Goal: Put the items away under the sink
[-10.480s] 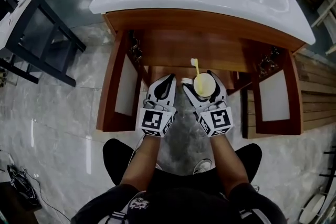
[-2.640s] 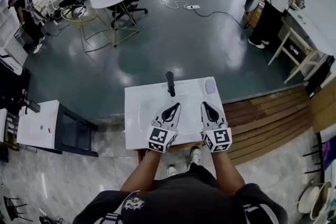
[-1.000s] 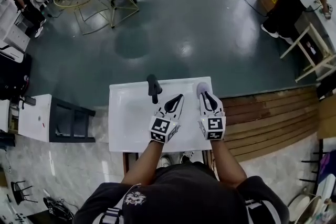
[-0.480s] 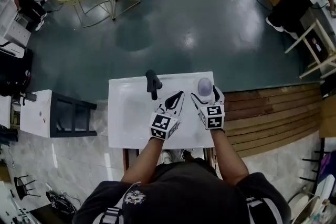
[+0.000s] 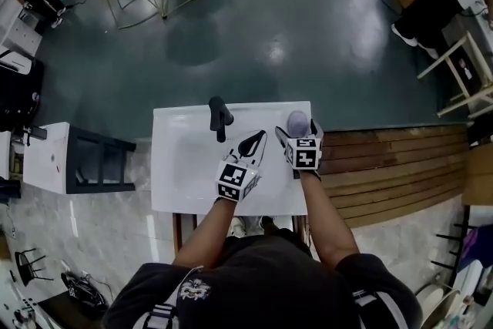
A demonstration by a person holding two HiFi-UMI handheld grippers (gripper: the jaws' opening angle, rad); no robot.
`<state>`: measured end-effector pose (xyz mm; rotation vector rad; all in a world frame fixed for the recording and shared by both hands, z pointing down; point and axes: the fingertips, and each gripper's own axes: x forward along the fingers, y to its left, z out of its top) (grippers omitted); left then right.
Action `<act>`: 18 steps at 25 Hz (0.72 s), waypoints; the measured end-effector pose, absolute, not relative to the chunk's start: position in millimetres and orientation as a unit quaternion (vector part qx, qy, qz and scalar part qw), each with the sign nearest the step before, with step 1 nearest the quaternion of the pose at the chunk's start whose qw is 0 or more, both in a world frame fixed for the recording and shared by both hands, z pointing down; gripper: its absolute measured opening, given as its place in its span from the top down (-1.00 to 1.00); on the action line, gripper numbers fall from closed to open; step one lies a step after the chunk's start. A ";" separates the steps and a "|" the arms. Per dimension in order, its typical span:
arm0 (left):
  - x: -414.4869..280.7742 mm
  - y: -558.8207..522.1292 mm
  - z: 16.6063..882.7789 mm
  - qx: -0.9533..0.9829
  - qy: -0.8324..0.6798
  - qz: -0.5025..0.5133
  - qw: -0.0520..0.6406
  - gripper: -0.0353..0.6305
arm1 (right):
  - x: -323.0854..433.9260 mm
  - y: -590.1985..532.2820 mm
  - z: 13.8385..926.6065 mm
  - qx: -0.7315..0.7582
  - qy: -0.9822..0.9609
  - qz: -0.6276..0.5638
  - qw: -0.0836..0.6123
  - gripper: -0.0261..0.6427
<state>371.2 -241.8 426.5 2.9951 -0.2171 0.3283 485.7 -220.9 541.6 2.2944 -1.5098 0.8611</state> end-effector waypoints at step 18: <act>358.9 -242.8 444.1 0.986 -0.079 0.122 0.079 0.89 | 493.1 -223.1 569.1 0.784 -0.487 0.345 0.169 -0.57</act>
